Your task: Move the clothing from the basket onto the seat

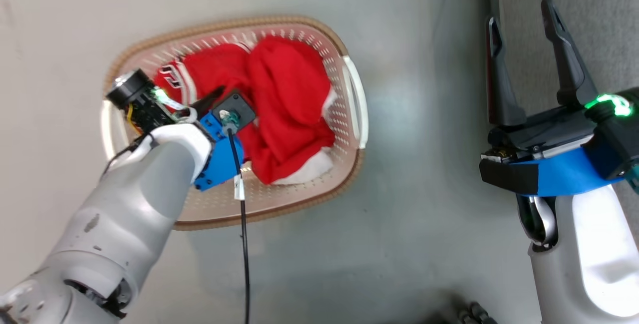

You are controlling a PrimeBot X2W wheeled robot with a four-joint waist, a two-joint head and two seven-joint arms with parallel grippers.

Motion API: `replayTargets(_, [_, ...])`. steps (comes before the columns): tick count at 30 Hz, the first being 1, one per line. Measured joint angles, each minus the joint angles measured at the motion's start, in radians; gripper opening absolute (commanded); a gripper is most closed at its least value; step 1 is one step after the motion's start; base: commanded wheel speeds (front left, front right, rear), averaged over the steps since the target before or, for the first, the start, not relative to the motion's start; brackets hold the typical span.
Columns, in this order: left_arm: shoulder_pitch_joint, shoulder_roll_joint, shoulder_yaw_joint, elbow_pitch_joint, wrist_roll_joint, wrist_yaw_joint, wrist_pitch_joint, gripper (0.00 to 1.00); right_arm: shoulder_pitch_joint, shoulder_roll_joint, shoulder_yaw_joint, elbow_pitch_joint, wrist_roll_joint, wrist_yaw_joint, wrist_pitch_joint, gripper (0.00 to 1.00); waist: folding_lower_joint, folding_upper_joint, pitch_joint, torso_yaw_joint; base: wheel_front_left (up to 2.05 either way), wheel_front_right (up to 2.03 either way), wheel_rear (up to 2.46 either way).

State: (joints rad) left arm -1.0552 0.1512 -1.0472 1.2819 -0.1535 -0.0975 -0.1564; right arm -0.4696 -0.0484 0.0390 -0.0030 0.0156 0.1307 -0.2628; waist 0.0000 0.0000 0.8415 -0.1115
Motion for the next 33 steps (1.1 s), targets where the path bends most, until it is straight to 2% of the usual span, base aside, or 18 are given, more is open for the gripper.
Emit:
replayTargets(6, [0.014, -0.030, 0.034, -0.019, -0.049, 0.009, -0.078, 0.00, 0.030, -0.003, -0.006, 0.019, -0.011, 0.000, 0.000, 1.00, 0.0000, 0.0000, -0.094, 0.041, 0.00, 0.00, 0.00])
replayTargets(12, [0.046, -0.046, 0.082, -0.082, -0.105, 0.017, -0.103, 0.00, 0.074, -0.007, -0.006, 0.042, -0.012, 0.000, 0.000, 1.00, -0.0001, 0.0000, -0.203, 0.075, 0.00, 0.00, 0.00])
replayTargets(22, [0.121, -0.009, 0.197, -0.343, -0.156, 0.031, -0.105, 0.00, 0.148, -0.008, -0.004, 0.075, -0.012, 0.000, 0.000, 1.00, -0.0002, 0.0000, -0.379, 0.116, 0.00, 0.00, 0.00])
replayTargets(33, [0.188, -0.008, 0.304, -0.523, -0.170, 0.029, -0.105, 0.00, 0.232, -0.006, 0.006, 0.111, 0.001, 0.000, 0.000, 1.00, -0.0002, 0.0000, -0.552, 0.121, 0.00, 0.00, 0.00])
